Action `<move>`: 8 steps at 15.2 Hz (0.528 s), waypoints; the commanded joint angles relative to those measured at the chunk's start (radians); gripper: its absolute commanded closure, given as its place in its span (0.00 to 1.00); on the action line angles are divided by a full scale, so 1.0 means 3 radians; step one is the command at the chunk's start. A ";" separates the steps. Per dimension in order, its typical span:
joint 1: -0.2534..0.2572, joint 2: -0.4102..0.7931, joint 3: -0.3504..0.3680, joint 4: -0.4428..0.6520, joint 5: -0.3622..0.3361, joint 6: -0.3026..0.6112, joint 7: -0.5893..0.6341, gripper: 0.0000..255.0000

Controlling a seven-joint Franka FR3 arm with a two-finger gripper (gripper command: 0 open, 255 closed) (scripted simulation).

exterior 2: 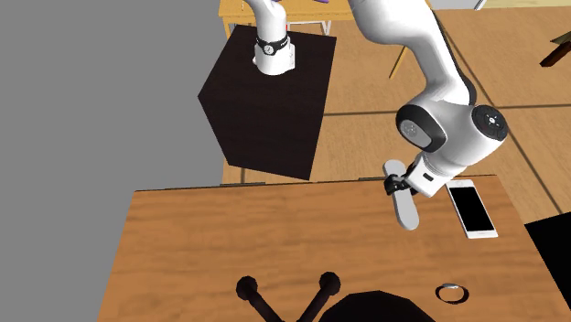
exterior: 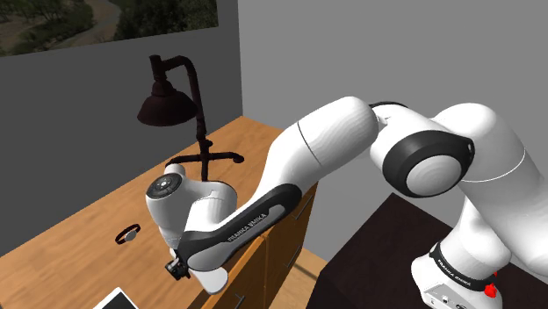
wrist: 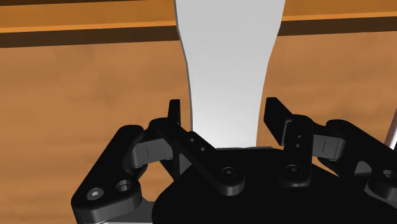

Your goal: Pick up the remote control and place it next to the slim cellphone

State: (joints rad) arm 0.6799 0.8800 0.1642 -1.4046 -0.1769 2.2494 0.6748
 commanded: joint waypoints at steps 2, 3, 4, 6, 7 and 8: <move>0.0002 0.0006 -0.0001 0.0001 -0.0001 0.0009 0.0002 1.00; 0.0002 0.0006 -0.0001 0.0001 -0.0001 0.0009 0.0002 1.00; 0.0002 0.0006 -0.0001 0.0001 -0.0001 0.0009 0.0002 1.00; 0.0002 0.0006 -0.0001 0.0001 -0.0001 0.0009 0.0002 1.00; 0.0002 0.0006 -0.0001 0.0001 -0.0001 0.0009 0.0002 0.00; 0.0002 0.0007 -0.0001 0.0001 -0.0001 0.0009 0.0002 0.00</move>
State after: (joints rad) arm 0.6804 0.8820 0.1640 -1.4043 -0.1772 2.2521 0.6755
